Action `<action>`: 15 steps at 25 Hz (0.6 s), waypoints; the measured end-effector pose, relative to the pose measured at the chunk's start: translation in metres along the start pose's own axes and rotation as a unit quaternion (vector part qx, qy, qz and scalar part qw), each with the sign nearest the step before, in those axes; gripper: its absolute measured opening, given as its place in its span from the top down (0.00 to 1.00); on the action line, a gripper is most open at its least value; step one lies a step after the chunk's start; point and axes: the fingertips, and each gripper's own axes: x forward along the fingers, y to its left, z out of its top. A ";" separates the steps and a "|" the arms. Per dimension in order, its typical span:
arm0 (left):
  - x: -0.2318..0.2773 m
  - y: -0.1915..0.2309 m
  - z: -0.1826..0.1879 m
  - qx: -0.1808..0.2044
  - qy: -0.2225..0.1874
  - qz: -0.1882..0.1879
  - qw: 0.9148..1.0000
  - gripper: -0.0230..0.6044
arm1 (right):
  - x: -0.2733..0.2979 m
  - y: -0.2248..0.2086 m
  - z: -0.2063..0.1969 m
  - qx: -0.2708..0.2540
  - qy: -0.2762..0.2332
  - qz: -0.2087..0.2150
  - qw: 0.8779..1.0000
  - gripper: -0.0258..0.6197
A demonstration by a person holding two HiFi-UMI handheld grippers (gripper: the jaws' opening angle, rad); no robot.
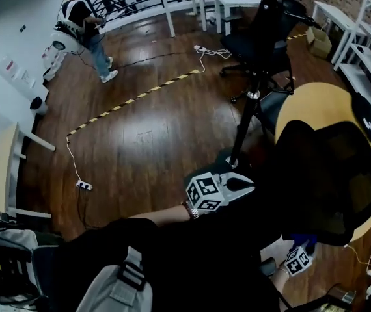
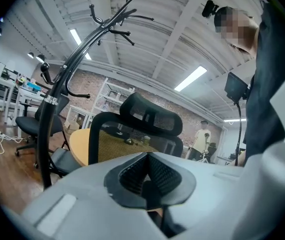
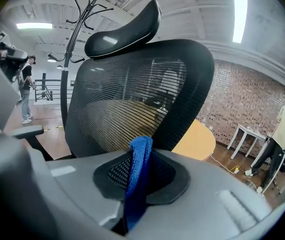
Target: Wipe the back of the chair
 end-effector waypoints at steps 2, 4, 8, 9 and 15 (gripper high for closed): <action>-0.017 0.009 0.004 0.000 -0.008 0.020 1.000 0.95 | 0.005 0.012 0.005 -0.009 -0.006 0.008 1.000 0.90; -0.027 0.012 0.005 0.000 -0.009 0.028 1.000 0.95 | 0.010 0.025 0.008 -0.029 -0.003 0.024 0.999 0.90; -0.033 0.013 0.005 0.001 -0.009 0.030 1.000 0.95 | 0.020 0.033 0.012 -0.036 0.001 0.016 0.999 0.90; -0.036 0.013 0.005 0.003 -0.009 0.030 1.000 0.95 | 0.020 0.033 0.012 -0.031 -0.001 0.011 0.999 0.90; -0.052 0.021 0.001 0.005 -0.003 0.036 0.999 0.95 | 0.025 0.043 0.014 -0.027 -0.004 0.009 1.000 0.90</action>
